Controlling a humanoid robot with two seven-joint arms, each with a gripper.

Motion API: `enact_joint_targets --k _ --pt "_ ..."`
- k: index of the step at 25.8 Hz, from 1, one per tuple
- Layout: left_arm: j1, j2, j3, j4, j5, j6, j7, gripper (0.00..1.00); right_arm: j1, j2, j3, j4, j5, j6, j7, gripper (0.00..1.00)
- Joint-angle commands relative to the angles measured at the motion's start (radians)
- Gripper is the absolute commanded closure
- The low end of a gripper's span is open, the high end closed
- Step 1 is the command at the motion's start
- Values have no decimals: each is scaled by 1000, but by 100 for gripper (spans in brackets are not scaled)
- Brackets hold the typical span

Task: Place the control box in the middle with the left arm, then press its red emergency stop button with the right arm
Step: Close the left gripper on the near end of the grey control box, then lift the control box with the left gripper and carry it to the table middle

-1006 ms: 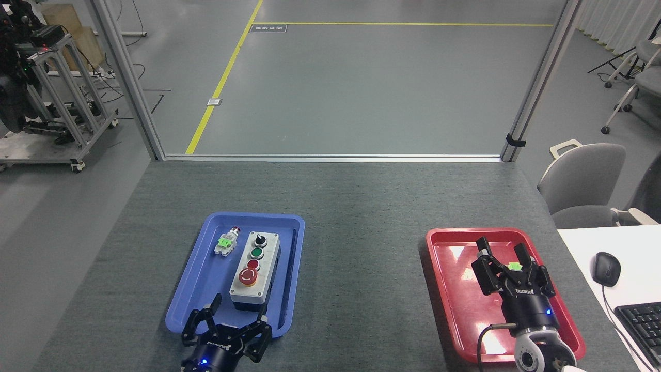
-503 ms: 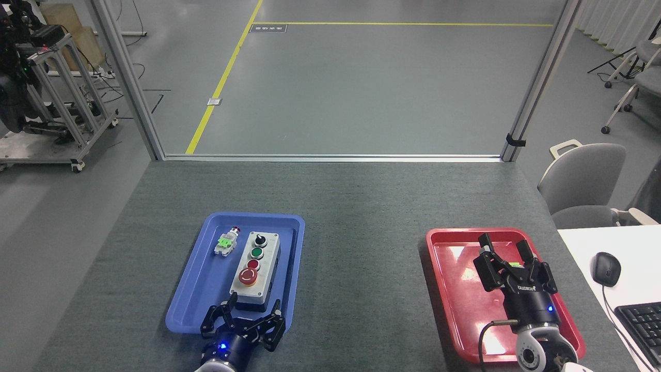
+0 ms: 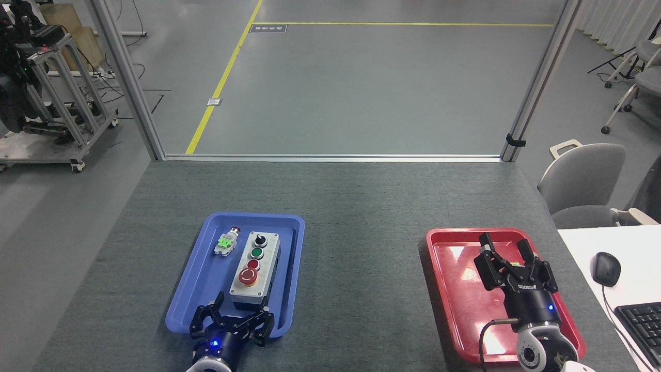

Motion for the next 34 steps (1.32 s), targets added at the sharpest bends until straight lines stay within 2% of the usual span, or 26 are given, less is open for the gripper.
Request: enact_joint_targets --k 1,17,34 --pt "0 1 0 3 -1 -4 1 0 1 -5 1 1 0 -4 -1 1" --pt "-115 -7 0 190 4 8 11 0 4 -5 -4 5 -1 -1 -3 1" --pt "-219 -13 -1 319 1 10 14 0 3 -6 1 7 -1 2 -3 1"
